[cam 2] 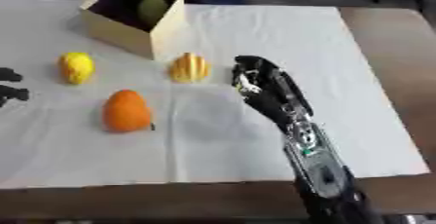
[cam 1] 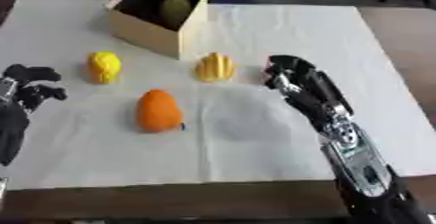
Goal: Pick up objects on the table and place them in the box.
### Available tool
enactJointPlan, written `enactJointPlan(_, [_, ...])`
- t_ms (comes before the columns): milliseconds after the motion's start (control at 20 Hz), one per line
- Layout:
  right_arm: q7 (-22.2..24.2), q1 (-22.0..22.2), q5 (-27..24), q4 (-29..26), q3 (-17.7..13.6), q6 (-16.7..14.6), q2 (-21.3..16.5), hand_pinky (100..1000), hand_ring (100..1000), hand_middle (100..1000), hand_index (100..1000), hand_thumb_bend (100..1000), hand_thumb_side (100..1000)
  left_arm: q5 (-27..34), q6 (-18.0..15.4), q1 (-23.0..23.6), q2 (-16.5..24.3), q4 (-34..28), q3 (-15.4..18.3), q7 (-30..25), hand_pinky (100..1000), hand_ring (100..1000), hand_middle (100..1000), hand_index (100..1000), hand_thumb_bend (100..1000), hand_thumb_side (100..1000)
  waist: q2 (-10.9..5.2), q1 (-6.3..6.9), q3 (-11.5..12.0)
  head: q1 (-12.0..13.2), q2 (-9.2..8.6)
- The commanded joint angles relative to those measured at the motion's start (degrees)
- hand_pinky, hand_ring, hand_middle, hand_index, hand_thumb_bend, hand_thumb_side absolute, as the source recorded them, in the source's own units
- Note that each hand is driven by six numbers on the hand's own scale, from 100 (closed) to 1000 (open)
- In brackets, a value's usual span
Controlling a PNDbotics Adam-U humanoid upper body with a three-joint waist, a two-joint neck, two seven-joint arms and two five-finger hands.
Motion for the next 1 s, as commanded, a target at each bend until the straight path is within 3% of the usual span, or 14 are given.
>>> enactJointPlan(50, [0.16, -0.48, 0.12, -0.93, -0.24, -0.2, -0.58, 675, 601, 628, 780, 100, 450, 0.1, -0.15, -0.53, 0.8, -1.15, 0.39, -0.01, 794, 548, 632, 713, 100, 826, -0.75, -0.05, 0.05, 0.05, -0.29])
enactJointPlan(600, [0.33, -0.47, 0.01, -0.92, -0.26, -0.33, -0.6, 675, 602, 629, 780, 100, 448, -0.2, -0.45, -0.91, 2.1, -1.41, 0.48, 0.07, 795, 549, 634, 714, 100, 811, -0.77, 0.03, -0.05, 0.07, -0.3])
enactJointPlan(1000, [0.55, -0.37, 0.08, -0.84, -0.11, -0.35, -0.98, 675, 602, 629, 780, 100, 447, -6.99, -2.57, -5.87, 13.11, -1.61, 0.33, -0.66, 793, 577, 678, 738, 100, 631, -1.1, 0.63, -0.47, 0.02, -0.23])
